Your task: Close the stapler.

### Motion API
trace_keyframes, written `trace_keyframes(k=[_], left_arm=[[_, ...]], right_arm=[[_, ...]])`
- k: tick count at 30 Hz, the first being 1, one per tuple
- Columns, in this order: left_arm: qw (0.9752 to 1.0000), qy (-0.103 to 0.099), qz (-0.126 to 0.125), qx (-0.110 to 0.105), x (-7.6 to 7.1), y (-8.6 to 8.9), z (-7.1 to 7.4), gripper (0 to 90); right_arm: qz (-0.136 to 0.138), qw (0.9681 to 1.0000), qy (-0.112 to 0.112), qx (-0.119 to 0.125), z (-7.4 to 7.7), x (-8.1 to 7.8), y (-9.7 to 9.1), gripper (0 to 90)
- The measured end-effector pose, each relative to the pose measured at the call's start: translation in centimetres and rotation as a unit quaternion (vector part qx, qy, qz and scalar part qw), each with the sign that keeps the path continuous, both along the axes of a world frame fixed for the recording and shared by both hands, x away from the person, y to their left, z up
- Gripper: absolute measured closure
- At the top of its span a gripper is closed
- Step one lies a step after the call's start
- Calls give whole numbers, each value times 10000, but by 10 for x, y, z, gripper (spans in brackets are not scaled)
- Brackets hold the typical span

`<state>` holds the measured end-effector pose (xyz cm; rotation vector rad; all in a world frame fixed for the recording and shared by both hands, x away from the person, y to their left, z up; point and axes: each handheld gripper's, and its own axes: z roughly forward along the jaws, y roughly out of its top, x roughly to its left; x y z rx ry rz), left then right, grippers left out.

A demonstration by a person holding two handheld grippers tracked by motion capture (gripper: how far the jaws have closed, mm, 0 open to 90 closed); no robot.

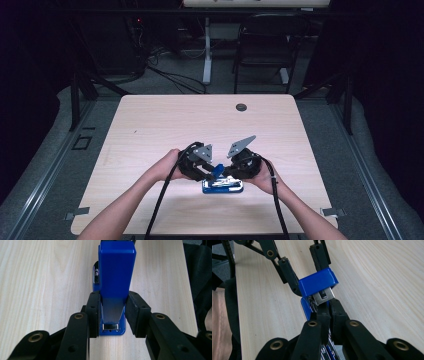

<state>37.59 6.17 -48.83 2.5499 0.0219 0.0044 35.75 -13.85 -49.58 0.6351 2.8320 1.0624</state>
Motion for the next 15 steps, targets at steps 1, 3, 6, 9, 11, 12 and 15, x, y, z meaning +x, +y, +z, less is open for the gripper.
trace_keyframes(k=[1, 3, 6, 9, 11, 12, 15], left_arm=[[10000, 18, 7, -13, 0, -1, -1, 659], [10000, 44, 4, -15, 0, -3, -1, 659], [9999, 116, -22, -37, 3, -5, -3, 659], [9999, 159, -54, -7, 5, -7, -3, 659], [9998, 169, -40, -20, 5, -7, -3, 659], [9998, 177, -37, -22, 5, -7, -3, 659], [9998, 181, -34, -30, 5, -8, -3, 659]], right_arm=[[-19, 10000, 12, 1, 0, 0, -1, 879], [-61, 10000, 34, 11, -2, -1, -3, 876], [-78, 9999, 46, -102, -2, 0, -6, 876], [-102, 9998, 39, -149, -3, 0, -8, 873], [-108, 9999, 45, -121, -3, 0, -9, 872], [-101, 9999, 38, -130, -3, 0, -9, 872], [-108, 9998, 43, -135, -2, 0, -9, 870]])
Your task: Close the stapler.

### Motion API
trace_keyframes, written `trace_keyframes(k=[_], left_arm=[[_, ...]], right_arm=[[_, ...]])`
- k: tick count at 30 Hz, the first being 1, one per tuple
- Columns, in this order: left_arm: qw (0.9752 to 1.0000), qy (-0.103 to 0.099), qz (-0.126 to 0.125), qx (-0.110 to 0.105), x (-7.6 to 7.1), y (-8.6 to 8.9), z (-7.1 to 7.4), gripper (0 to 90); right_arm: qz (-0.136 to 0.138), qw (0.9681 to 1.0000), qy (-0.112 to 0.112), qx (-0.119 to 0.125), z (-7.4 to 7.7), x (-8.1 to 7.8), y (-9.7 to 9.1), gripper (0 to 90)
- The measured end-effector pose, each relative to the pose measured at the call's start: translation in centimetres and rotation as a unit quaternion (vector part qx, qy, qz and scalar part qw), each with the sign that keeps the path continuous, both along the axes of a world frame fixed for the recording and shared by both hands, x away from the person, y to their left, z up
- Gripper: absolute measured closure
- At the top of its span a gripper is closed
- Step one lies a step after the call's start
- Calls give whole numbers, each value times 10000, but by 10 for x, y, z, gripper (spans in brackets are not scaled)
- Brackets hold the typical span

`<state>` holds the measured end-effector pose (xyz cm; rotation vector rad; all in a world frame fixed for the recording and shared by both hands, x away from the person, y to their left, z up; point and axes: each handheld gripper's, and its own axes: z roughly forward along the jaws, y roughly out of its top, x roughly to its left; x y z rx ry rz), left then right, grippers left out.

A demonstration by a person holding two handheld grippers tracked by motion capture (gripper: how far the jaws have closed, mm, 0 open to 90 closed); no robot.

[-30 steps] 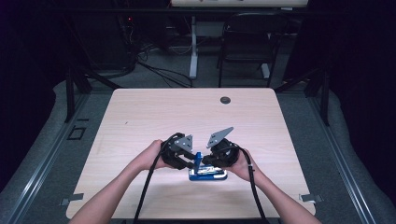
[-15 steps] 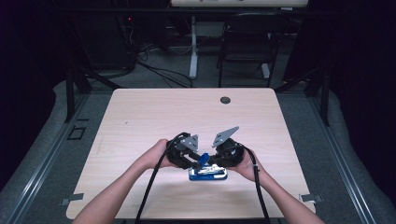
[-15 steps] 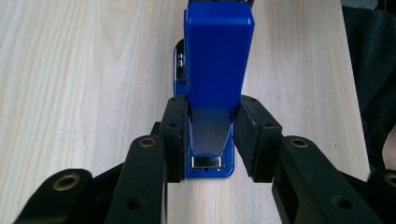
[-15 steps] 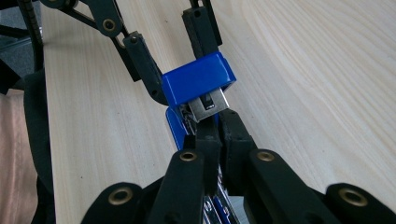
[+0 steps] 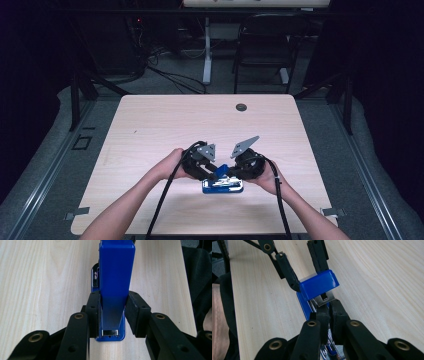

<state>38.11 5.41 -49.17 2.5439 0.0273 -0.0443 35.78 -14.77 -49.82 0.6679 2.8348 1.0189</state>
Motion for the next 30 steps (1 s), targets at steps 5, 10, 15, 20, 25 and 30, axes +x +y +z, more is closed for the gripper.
trace_keyframes(k=[5, 10, 15, 20, 25, 30], left_arm=[[10000, -1, -3, 0, 0, -1, -1, 659], [10000, 10, -15, 5, 0, -2, -1, 659], [9999, 61, -61, 104, 1, -5, 0, 659], [10000, 33, 13, 77, 1, -4, 0, 659], [9999, 6, 1, 114, 0, -10, -2, 660], [9999, 26, -19, 149, 1, -16, -5, 660]], right_arm=[[-37, 10000, 10, -22, 0, 0, 0, 870], [-46, 10000, 27, 8, 2, 0, -5, 866], [-165, 9998, 18, 121, 5, -1, -12, 865], [-291, 9993, -76, 217, 13, 0, -20, 865], [-334, 9986, -173, 381, 23, -1, -24, 863], [-322, 9981, -200, 491, 27, -5, -21, 860]])
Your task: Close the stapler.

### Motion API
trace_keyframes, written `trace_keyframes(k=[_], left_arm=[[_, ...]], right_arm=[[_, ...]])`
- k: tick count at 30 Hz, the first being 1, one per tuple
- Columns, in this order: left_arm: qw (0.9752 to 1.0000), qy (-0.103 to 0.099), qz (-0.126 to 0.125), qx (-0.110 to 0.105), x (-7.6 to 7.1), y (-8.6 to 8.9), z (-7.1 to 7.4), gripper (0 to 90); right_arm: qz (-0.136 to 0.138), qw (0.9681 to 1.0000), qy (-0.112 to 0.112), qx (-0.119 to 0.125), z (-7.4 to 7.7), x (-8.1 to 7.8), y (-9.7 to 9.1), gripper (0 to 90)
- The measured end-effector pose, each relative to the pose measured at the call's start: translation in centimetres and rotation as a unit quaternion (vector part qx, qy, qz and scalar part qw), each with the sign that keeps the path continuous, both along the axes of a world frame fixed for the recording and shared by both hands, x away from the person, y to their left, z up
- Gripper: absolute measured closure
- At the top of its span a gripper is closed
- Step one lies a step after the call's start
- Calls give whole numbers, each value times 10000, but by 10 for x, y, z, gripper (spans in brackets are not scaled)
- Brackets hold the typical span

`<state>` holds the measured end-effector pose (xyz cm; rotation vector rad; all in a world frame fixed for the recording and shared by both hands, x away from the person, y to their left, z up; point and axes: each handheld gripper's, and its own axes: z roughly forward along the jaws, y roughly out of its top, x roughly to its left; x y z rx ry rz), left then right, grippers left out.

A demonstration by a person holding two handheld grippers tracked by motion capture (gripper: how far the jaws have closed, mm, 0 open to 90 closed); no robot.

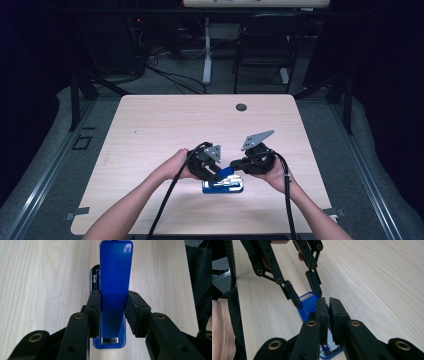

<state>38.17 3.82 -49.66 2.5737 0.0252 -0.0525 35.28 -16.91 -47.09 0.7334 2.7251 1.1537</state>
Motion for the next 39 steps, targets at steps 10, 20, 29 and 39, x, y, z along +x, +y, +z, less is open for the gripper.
trace_keyframes(k=[10, 20, 29, 39], left_arm=[[10000, 16, 44, -18, 1, 1, -1, 656], [10000, 26, 63, -18, 0, -2, -3, 658], [9999, -39, 128, 67, 1, -1, -6, 652], [9994, 19, 336, 111, 5, 9, -7, 558]], right_arm=[[-34, 9999, 104, -2, -1, 0, -1, 865], [4, 10000, 80, 43, 1, -1, 1, 861], [94, 9990, 276, -325, -13, -2, 9, 867], [2, 9959, 569, -705, -36, 4, 8, 874]])
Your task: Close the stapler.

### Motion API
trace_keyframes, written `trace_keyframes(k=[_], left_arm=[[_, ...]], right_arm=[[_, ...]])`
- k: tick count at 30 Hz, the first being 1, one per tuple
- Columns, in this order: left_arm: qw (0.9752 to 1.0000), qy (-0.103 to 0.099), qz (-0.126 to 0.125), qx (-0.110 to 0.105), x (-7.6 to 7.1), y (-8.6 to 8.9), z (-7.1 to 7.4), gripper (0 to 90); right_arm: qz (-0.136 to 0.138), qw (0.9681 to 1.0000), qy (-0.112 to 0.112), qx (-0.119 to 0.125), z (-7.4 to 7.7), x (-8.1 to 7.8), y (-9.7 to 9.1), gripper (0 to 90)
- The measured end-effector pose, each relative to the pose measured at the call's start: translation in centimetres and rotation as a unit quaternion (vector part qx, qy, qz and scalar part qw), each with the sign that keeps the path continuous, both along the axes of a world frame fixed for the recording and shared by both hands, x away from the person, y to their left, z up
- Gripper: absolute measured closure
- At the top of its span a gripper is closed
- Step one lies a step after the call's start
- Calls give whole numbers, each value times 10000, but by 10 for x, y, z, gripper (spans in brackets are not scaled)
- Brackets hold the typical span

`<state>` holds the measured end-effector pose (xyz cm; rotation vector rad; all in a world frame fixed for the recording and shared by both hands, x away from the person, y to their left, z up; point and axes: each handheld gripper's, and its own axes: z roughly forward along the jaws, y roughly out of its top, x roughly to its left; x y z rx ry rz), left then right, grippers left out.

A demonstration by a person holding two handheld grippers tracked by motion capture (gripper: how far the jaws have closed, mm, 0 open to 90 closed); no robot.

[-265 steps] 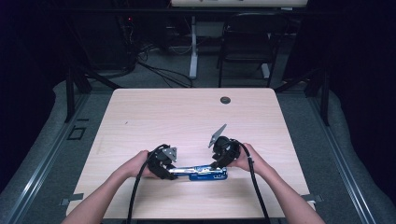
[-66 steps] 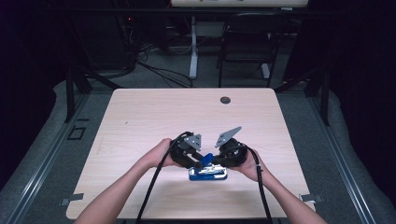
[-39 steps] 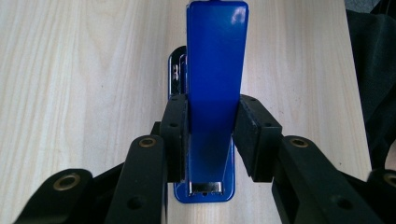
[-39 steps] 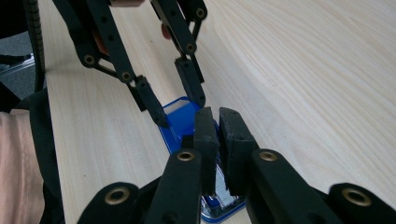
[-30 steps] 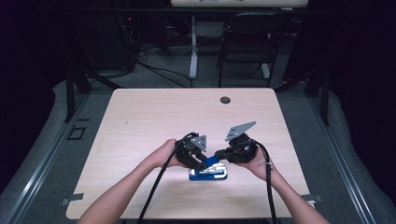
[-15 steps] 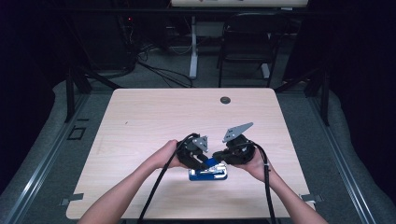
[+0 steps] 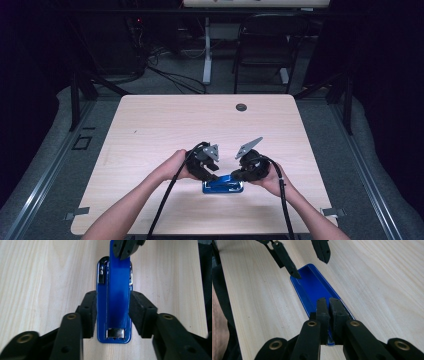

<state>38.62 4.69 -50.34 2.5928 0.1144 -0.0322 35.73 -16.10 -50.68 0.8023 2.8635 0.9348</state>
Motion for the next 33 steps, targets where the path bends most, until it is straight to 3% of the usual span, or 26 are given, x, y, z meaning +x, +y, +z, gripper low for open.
trace_keyframes(k=[4, 9, 11, 19, 26, 28, 33], left_arm=[[9997, -109, 217, 53, 1, 10, 1, 436], [9980, -175, 614, -5, 5, 32, 4, 350], [9970, -207, 740, 65, 6, 40, 3, 332], [9945, -173, 1018, 180, 10, 56, -2, 162], [9921, -181, 1238, 32, 12, 63, -2, 141], [9915, -171, 1288, 17, 11, 66, -2, 136], [9890, -177, 1466, -71, 11, 76, -4, 123]], right_arm=[[-60, 10000, 49, 11, 0, 1, -3, 886], [-55, 10000, 70, -44, -3, 2, -6, 900], [-91, 9999, 65, -81, -6, 1, -5, 900], [-101, 9999, 80, -87, -6, 1, -6, 900], [-137, 9999, 81, 7, -8, 0, -7, 900], [-128, 9999, 40, -109, -10, 0, -6, 900], [-166, 9998, 131, -70, -9, 1, -8, 900]])
